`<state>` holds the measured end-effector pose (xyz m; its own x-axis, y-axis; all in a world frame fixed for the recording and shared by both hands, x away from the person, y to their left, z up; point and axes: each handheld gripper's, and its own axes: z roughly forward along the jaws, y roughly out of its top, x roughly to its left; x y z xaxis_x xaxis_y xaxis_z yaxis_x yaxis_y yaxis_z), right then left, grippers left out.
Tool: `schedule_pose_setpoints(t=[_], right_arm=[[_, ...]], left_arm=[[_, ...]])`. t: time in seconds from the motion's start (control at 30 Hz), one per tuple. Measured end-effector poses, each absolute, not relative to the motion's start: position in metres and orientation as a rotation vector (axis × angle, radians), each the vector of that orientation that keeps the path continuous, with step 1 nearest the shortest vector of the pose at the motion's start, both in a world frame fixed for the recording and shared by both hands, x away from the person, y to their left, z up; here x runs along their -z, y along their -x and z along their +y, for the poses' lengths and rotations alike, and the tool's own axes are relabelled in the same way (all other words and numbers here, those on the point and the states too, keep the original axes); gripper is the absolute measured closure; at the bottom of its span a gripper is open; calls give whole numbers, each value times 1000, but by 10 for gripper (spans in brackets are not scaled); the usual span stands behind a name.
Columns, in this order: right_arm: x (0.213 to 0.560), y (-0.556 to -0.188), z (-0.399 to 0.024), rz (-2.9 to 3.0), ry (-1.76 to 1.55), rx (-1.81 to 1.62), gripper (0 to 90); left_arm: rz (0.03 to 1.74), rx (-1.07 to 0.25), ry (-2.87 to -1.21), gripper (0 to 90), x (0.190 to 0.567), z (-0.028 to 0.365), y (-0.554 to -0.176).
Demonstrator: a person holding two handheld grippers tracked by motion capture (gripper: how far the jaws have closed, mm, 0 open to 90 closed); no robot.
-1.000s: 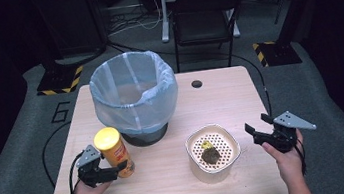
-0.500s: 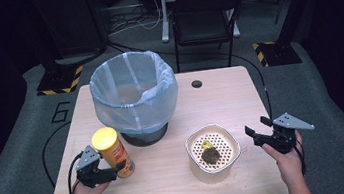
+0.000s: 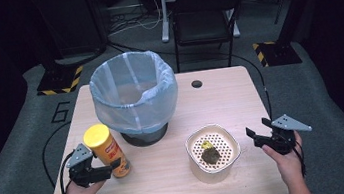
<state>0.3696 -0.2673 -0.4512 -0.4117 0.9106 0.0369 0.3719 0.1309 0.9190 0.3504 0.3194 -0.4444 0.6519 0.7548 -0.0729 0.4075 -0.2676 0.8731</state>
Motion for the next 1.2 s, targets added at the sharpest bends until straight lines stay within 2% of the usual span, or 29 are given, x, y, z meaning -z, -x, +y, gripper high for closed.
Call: schedule_pose_setpoints(t=[0.2, 0.63, 0.87, 1.2], right_arm=[[455, -370, -269, 1863, -1249, -1256, 246], [463, -374, -270, 1873, -1268, -1237, 246], [470, -376, -270, 1902, -1279, -1213, 246], [473, -376, -266, 1921, -1274, -1206, 247]], left_arm=[[899, -442, -1879, 239, 410, 320, -345], [842, -456, -1886, 240, 265, 306, -347], [819, -466, -1884, 240, 221, 295, -366], [826, -458, -1849, 240, 190, 276, -411]])
